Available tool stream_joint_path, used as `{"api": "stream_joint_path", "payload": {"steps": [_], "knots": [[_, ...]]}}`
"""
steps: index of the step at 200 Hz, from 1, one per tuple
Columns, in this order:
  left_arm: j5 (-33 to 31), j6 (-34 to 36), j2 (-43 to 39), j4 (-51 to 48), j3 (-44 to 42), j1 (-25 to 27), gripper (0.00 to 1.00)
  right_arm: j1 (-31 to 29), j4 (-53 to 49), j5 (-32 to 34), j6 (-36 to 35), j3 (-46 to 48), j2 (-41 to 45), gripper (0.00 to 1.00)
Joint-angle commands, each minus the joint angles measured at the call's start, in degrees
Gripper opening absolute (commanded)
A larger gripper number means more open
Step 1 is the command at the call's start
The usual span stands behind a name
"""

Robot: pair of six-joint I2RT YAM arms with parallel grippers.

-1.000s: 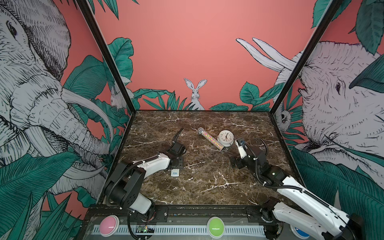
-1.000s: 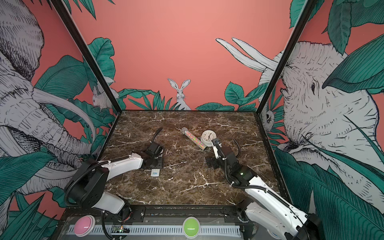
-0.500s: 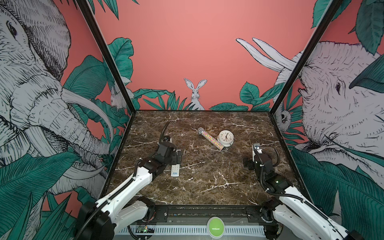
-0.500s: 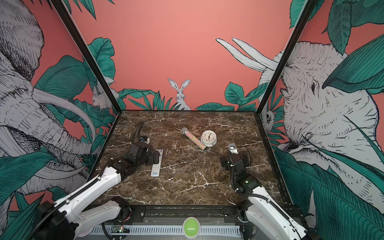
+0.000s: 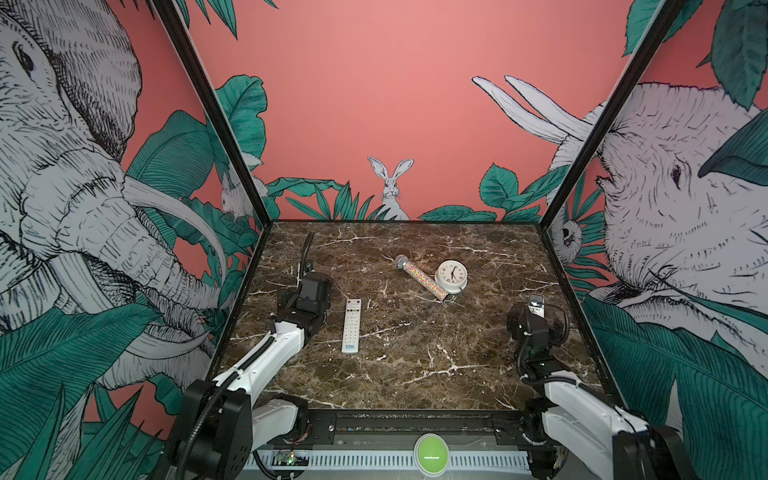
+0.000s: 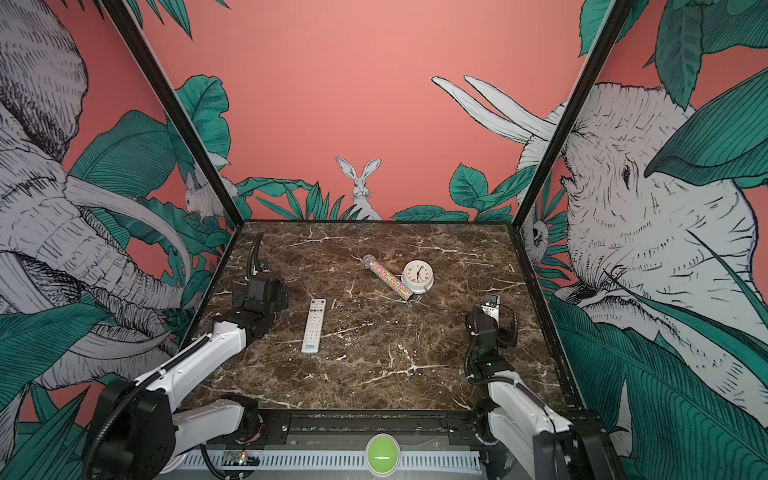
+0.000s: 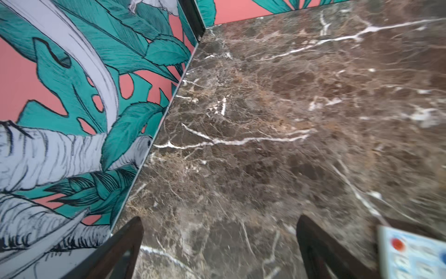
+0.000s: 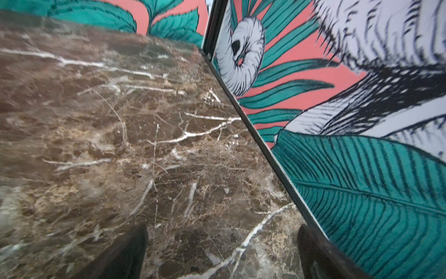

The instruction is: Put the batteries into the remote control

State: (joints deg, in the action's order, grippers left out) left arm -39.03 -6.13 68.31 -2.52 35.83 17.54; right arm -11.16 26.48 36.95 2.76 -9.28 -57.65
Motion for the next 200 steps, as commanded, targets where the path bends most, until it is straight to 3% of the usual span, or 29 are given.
{"api": "stream_joint_path", "payload": {"steps": [1, 27, 43, 74, 103, 119, 132, 174, 183, 200], "knots": [[-4.3, 7.3, 2.4, 17.5, -4.3, -0.2, 0.99, 0.6, 19.5, -3.9, -2.4, -1.2, -7.5, 0.99], [-2.8, 10.0, 8.0, 34.4, -9.8, -0.3, 1.00, 1.0, 36.6, -7.3, -6.0, -1.7, -19.2, 0.99], [-0.9, 12.4, 11.1, 45.1, -13.2, -0.5, 1.00, 1.5, 41.2, -8.6, -5.1, -2.6, -25.2, 0.99], [3.9, 16.3, 12.7, 50.9, -14.3, -1.8, 1.00, 2.5, 54.1, -13.3, -6.1, -1.5, -36.3, 0.99], [7.9, 16.3, 19.1, 61.8, -15.8, -5.2, 1.00, 2.6, 45.7, -11.9, -5.1, -4.6, -34.5, 0.99], [10.0, 13.8, 16.7, 53.7, -14.3, -5.9, 1.00, 3.0, 36.6, -10.9, -3.7, -8.2, -32.1, 0.99], [13.4, 13.4, 17.9, 57.6, -15.3, -7.9, 1.00, 4.2, 29.5, -11.5, -2.0, -11.8, -31.8, 0.99], [23.3, 11.1, 18.9, 48.9, -11.1, -12.1, 0.99, 6.2, 28.4, -13.6, -0.5, -11.9, -31.5, 0.99], [26.2, 10.0, 19.2, 50.3, -12.3, -13.6, 1.00, 6.2, 28.4, -13.6, -0.4, -11.9, -31.4, 0.99], [26.1, 10.9, 21.8, 58.6, -14.3, -13.8, 1.00, 6.2, 28.5, -13.7, -0.5, -11.9, -31.4, 0.99]]}}
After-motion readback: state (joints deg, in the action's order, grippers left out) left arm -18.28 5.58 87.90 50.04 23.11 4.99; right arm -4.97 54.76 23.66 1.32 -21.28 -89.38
